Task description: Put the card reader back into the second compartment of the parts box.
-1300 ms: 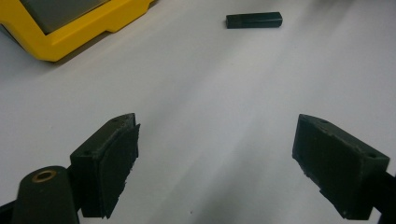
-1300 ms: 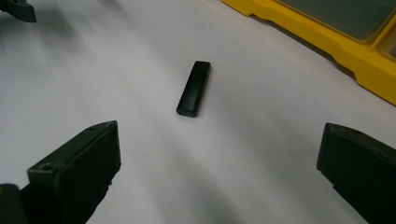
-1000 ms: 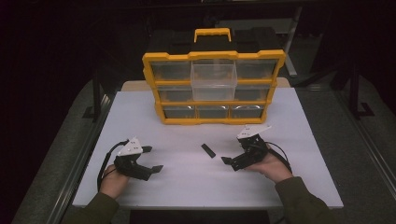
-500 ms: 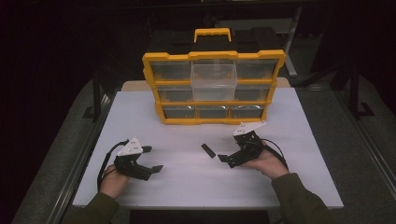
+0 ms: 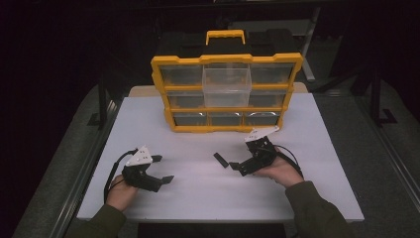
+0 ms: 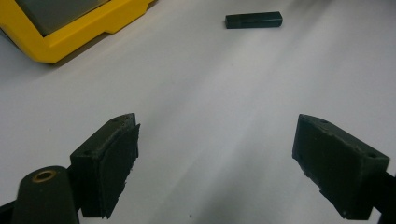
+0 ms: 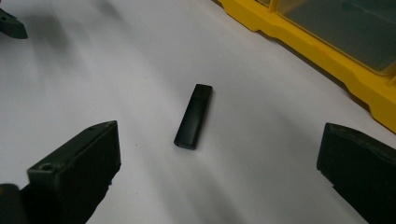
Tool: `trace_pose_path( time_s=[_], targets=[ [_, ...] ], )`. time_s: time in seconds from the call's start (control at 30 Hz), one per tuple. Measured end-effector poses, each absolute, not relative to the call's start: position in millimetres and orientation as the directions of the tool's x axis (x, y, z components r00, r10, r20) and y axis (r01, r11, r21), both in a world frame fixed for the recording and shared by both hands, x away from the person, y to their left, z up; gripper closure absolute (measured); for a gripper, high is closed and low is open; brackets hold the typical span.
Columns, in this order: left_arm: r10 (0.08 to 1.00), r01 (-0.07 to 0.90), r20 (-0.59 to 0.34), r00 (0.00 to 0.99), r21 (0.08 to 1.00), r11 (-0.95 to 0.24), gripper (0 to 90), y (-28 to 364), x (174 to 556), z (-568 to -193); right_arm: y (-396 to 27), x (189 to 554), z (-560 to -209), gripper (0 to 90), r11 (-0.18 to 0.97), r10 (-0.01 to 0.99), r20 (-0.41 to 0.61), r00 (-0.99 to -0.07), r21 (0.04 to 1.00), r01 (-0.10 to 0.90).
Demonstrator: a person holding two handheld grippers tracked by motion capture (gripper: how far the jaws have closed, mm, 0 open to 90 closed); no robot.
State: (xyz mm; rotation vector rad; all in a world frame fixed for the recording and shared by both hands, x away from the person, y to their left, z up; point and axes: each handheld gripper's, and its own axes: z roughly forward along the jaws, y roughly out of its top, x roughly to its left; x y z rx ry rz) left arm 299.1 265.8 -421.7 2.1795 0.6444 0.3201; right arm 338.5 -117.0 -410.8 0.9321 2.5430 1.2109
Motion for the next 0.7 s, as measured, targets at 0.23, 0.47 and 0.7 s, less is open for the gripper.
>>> trace_pose_path(
  time_s=[0.23,0.47,0.7],
  targets=[
    [0.545,0.336,0.009,0.838,0.778,-0.53,14.6,265,299,-421,-112,344,-409,0.0,0.476,0.605,0.099,-0.79,0.75,0.459],
    [0.545,0.334,0.011,0.838,0.779,-0.53,14.6,265,299,-421,-105,350,-408,0.0,0.477,0.602,0.103,-0.792,0.749,0.46],
    [0.545,0.332,0.011,0.838,0.782,-0.528,14.6,266,298,-421,-98,355,-407,0.0,0.492,0.595,0.091,-0.799,0.744,0.452]
  ],
)
